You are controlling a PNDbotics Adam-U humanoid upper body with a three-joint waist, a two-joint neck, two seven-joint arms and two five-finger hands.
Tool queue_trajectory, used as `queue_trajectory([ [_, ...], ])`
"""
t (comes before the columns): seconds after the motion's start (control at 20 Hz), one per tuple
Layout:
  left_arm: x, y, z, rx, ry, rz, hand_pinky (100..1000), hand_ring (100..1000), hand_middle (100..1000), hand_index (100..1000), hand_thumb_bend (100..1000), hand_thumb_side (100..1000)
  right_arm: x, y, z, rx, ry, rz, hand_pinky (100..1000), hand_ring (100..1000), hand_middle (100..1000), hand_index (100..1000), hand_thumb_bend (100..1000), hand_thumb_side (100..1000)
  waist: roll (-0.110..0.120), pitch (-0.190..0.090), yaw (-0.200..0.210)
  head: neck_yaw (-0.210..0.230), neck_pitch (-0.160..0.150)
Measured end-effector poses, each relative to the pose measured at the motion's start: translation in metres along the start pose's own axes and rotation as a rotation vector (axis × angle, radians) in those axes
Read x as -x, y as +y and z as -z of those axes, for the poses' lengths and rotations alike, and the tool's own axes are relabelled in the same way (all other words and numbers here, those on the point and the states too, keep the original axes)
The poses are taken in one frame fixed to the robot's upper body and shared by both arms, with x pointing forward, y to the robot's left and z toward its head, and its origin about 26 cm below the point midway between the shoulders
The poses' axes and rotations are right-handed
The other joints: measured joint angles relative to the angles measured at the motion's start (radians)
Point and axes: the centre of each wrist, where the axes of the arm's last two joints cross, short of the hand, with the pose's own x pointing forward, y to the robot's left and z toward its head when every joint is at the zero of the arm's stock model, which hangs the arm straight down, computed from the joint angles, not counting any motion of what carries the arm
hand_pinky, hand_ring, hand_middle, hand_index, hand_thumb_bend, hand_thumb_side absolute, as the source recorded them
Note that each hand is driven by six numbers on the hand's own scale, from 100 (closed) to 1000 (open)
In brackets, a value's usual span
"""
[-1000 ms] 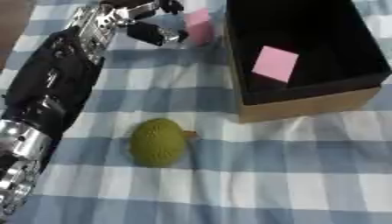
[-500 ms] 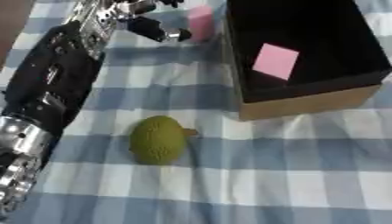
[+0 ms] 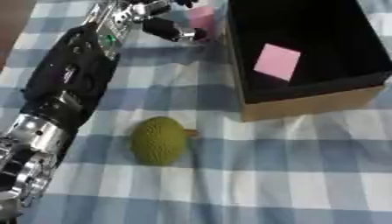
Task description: Pick up objects on the table and place them in the box.
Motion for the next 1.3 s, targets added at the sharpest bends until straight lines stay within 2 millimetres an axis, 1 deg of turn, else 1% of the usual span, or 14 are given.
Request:
queue_trajectory([
  [0.25, -0.0015, -0.0031, 0.0020, -0.013, 0.008, -0.003, 952, 911, 820, 949, 472, 813, 0.0001, 0.0009, 0.0024, -0.002, -0.004, 0.006, 915, 997, 400, 915, 100, 470, 0.001, 0.006, -0.007, 0.006, -0.008],
  [0.4, -0.0025, -0.0054, 0.0033, -0.021, 0.006, -0.008, 947, 902, 809, 925, 427, 816, 0.0000, 0.0018, 0.0022, -0.006, -0.002, 0.011, 916, 999, 399, 916, 100, 470, 0.003, 0.008, -0.011, 0.009, -0.009],
  [0.6, -0.0032, -0.0077, 0.0045, -0.030, -0.001, -0.023, 936, 888, 789, 838, 346, 810, 0.0000, 0.0023, 0.0021, -0.010, -0.001, 0.013, 917, 1000, 398, 917, 100, 470, 0.003, 0.009, -0.012, 0.009, -0.009],
  [0.7, -0.0029, -0.0082, 0.0045, -0.038, -0.001, -0.032, 928, 877, 773, 782, 260, 773, -0.0001, 0.0024, 0.0019, -0.012, 0.000, 0.013, 917, 1000, 398, 917, 100, 470, 0.003, 0.009, -0.012, 0.009, -0.009],
  [0.95, -0.0025, -0.0090, 0.0045, -0.064, 0.015, -0.050, 909, 849, 739, 676, 113, 686, -0.0001, 0.0031, 0.0008, -0.009, 0.004, 0.017, 917, 1000, 397, 917, 100, 470, 0.003, 0.009, -0.012, 0.010, -0.009],
  [1.0, -0.0025, -0.0092, 0.0045, -0.069, 0.018, -0.053, 907, 846, 736, 667, 100, 670, -0.0001, 0.0031, 0.0007, -0.009, 0.004, 0.017, 917, 1000, 397, 917, 100, 470, 0.003, 0.009, -0.012, 0.010, -0.009],
  [1.3, -0.0021, -0.0098, 0.0045, -0.096, 0.028, -0.077, 892, 822, 720, 647, 100, 571, -0.0003, 0.0026, -0.0013, -0.011, 0.010, 0.017, 917, 996, 399, 917, 100, 470, 0.003, 0.009, -0.008, 0.011, -0.006],
])
